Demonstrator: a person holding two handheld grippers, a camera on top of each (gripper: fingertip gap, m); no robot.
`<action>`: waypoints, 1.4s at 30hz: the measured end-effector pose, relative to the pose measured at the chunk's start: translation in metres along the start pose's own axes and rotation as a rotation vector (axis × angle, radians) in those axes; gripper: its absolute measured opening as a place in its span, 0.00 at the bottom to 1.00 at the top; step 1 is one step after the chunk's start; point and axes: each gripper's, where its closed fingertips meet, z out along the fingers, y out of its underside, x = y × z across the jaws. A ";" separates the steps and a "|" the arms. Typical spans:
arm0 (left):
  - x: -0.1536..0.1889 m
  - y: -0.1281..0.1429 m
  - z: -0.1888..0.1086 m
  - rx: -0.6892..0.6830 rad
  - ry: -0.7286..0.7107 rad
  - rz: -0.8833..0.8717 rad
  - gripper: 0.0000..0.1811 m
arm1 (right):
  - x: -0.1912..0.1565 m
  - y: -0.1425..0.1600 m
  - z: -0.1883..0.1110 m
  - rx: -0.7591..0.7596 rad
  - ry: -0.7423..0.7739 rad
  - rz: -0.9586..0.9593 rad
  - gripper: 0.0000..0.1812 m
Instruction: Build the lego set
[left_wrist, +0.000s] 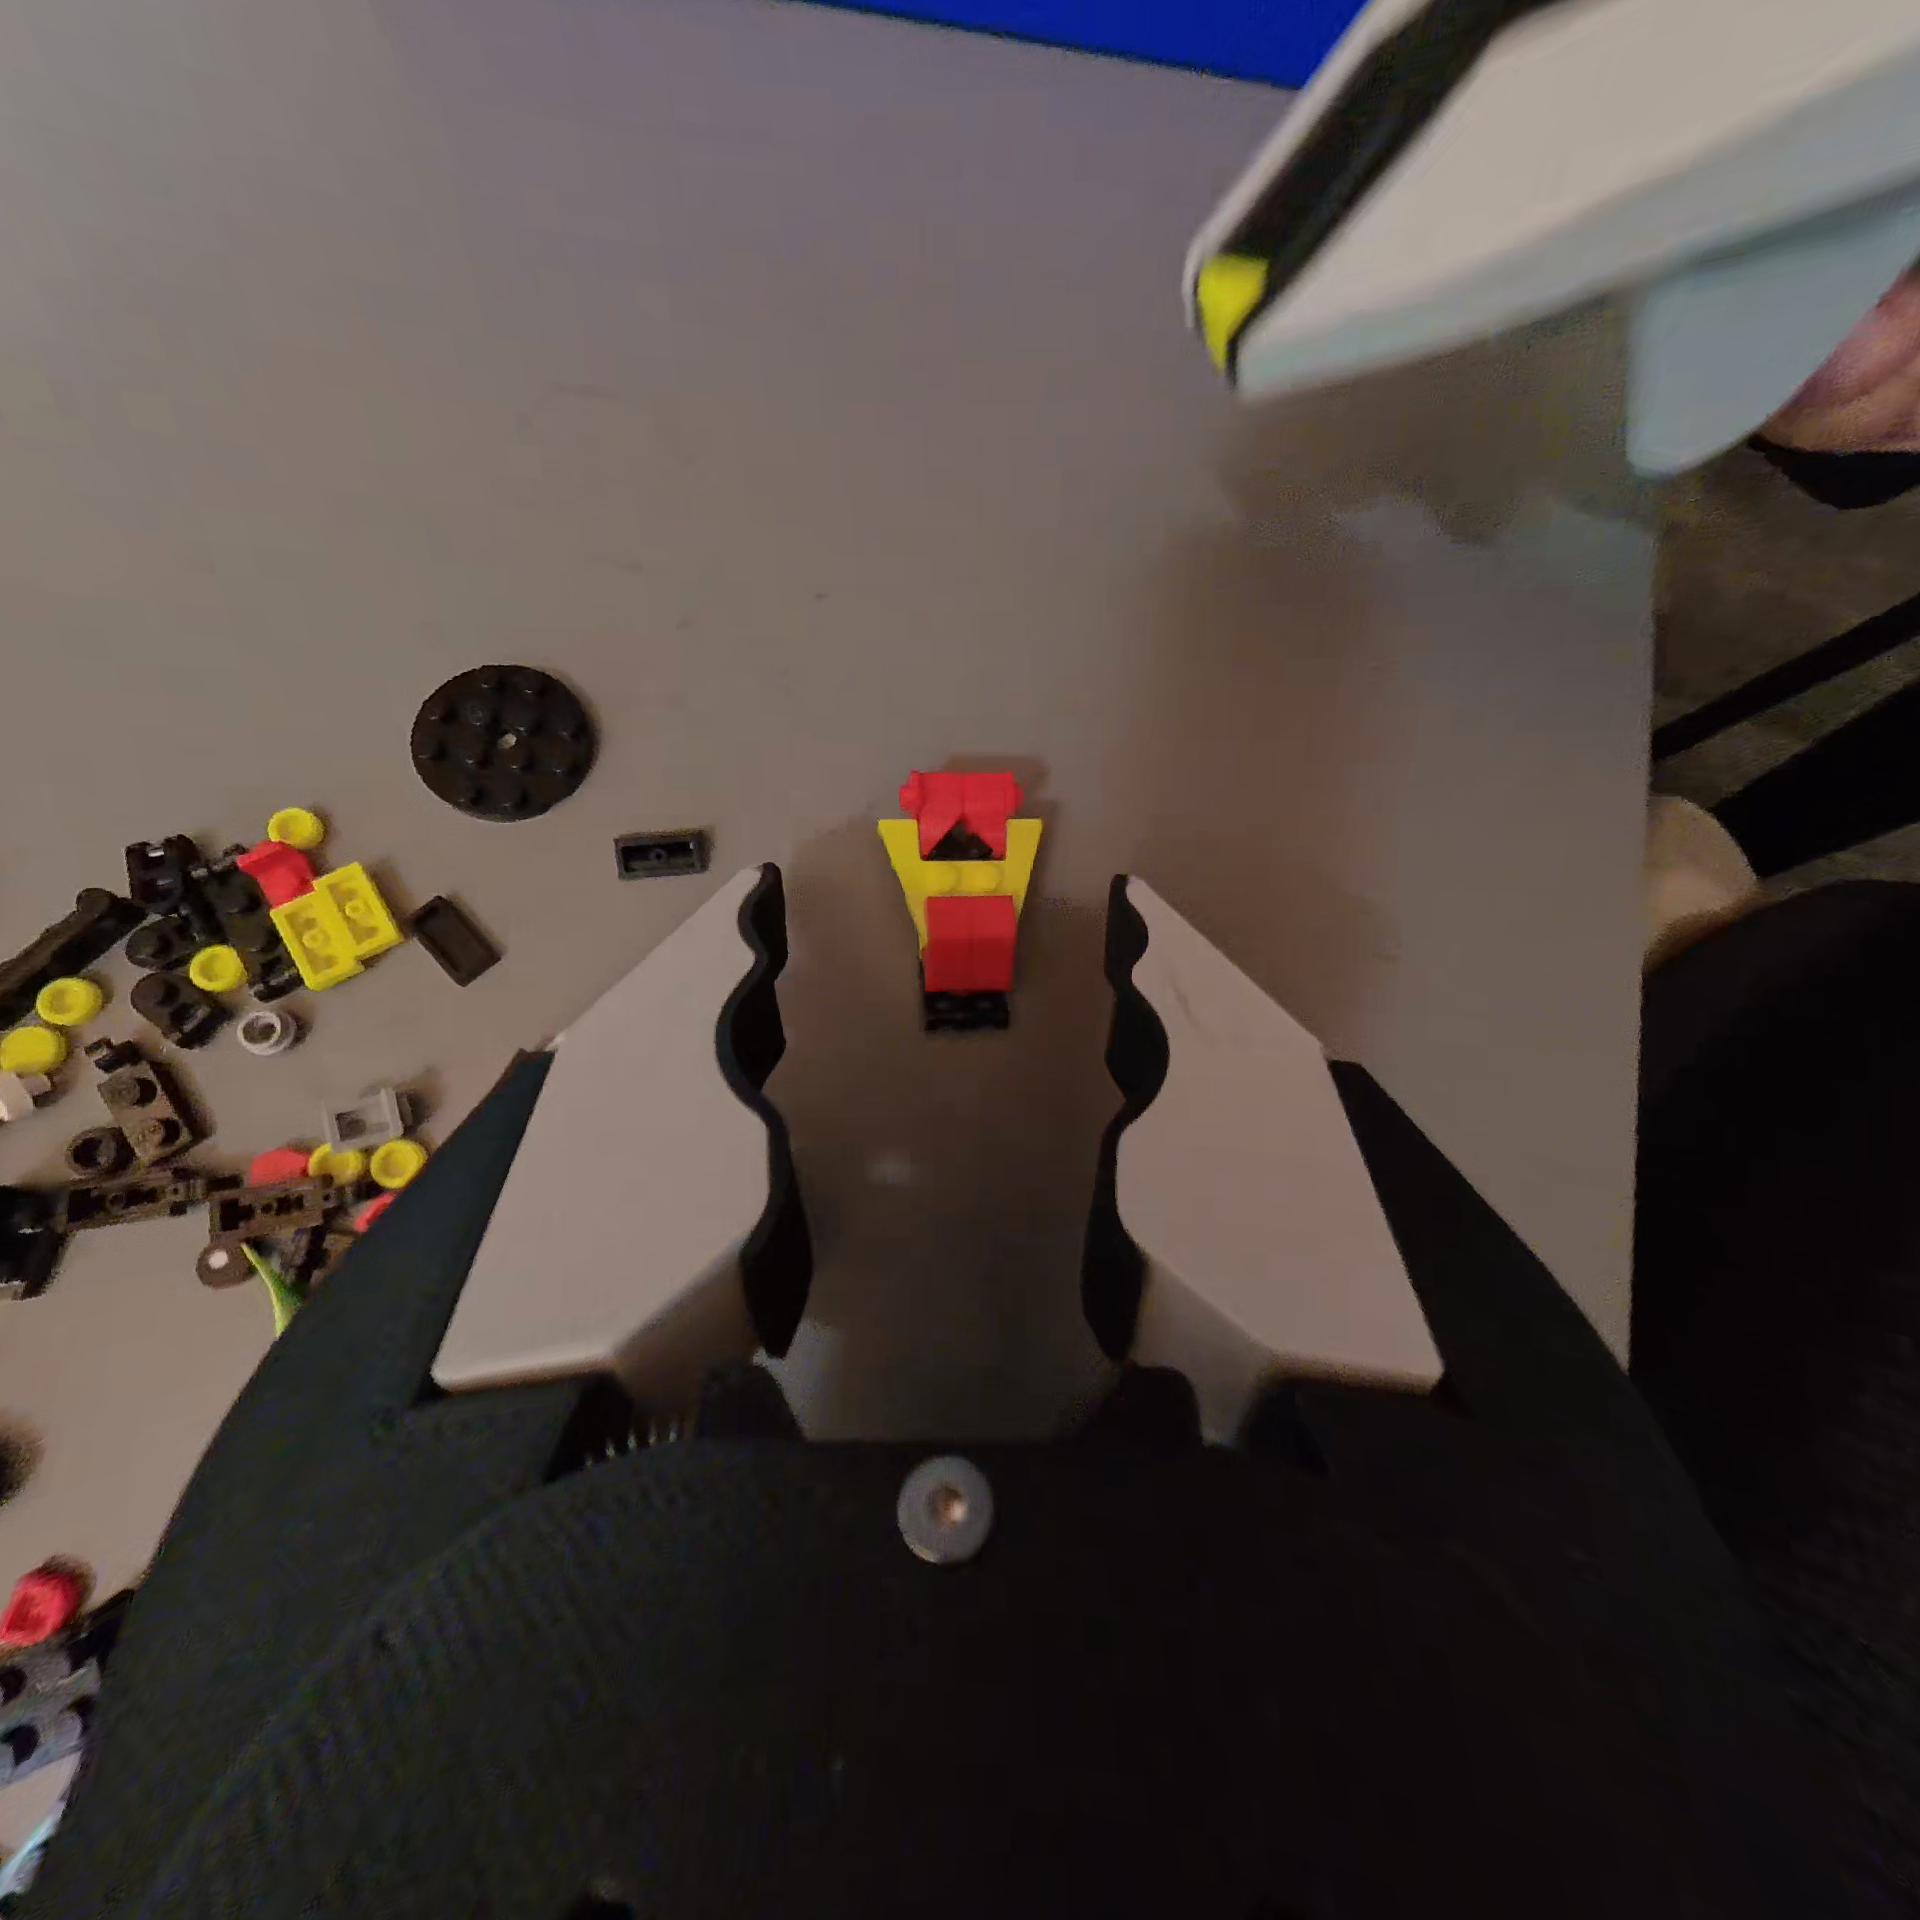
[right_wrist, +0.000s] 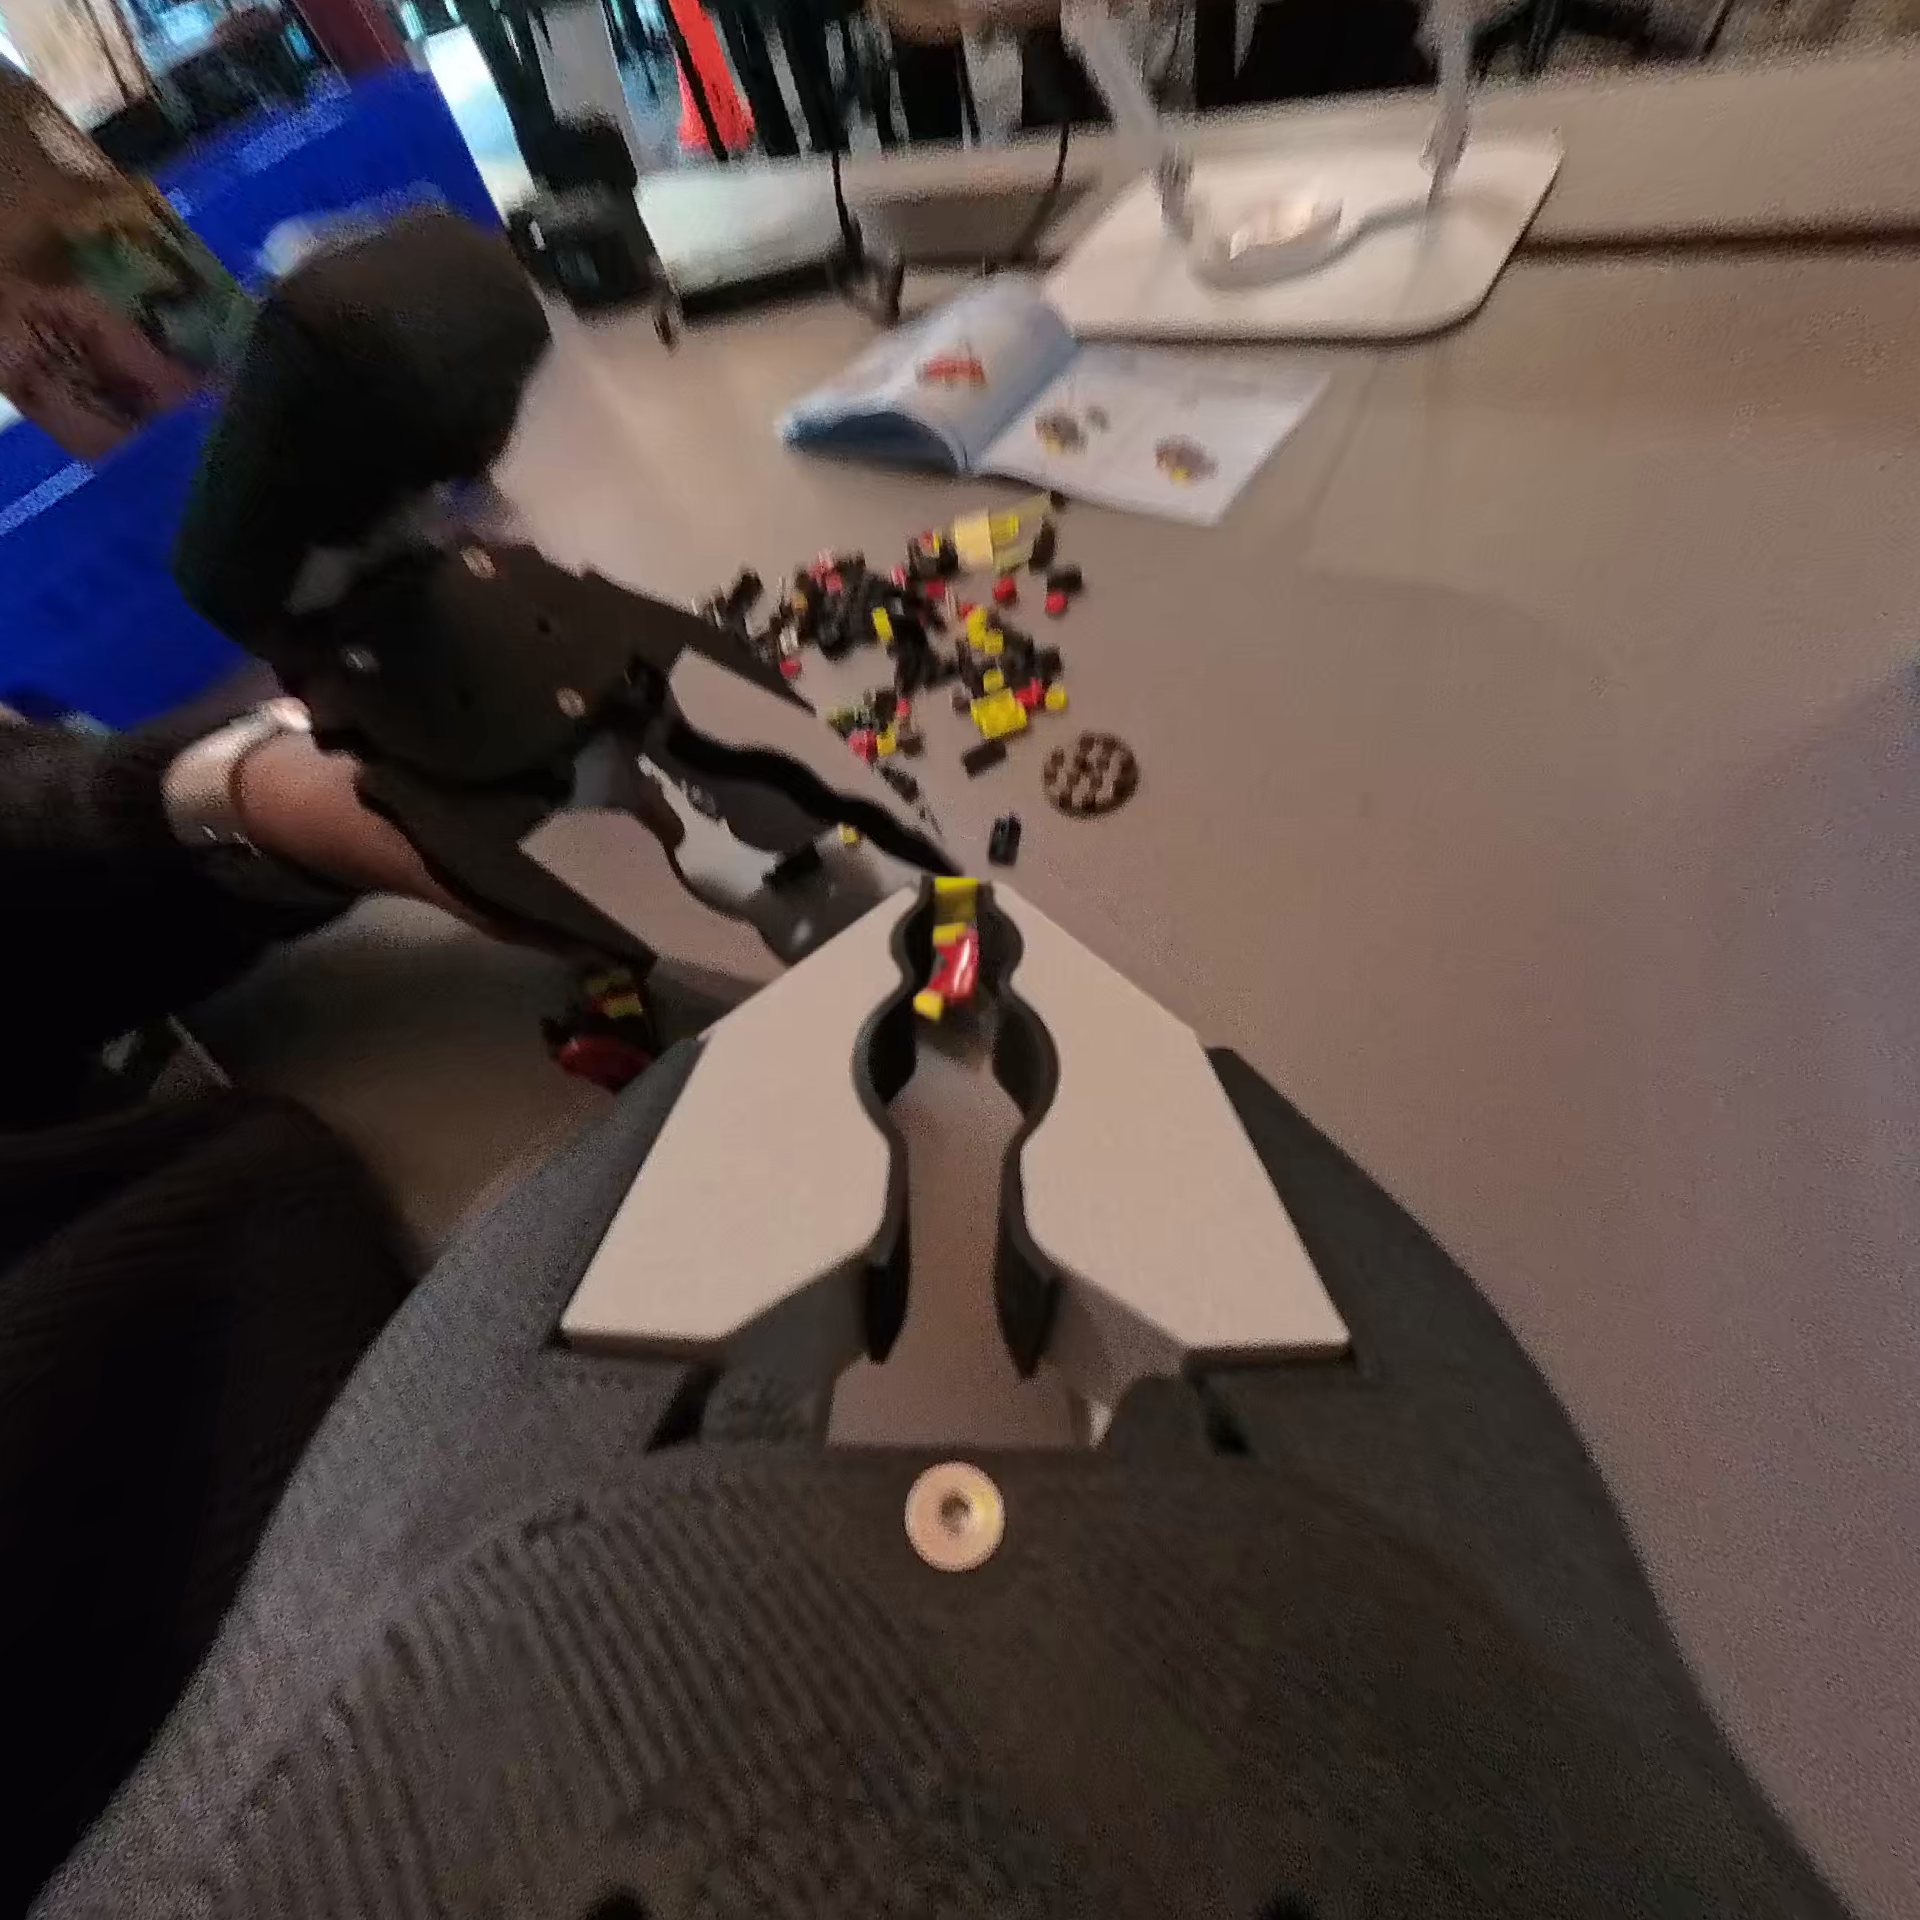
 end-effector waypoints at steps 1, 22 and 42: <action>-0.001 0.000 0.002 -0.009 -0.007 0.001 0.32 | 0.000 0.011 0.004 -0.053 0.002 0.002 0.03; 0.007 -0.032 -0.028 0.197 0.279 -0.321 0.13 | -0.021 0.001 0.010 -0.022 0.029 -0.267 0.03; 0.018 -0.024 -0.046 0.235 0.345 -0.403 0.12 | -0.040 0.000 0.029 -0.089 0.085 -0.656 0.03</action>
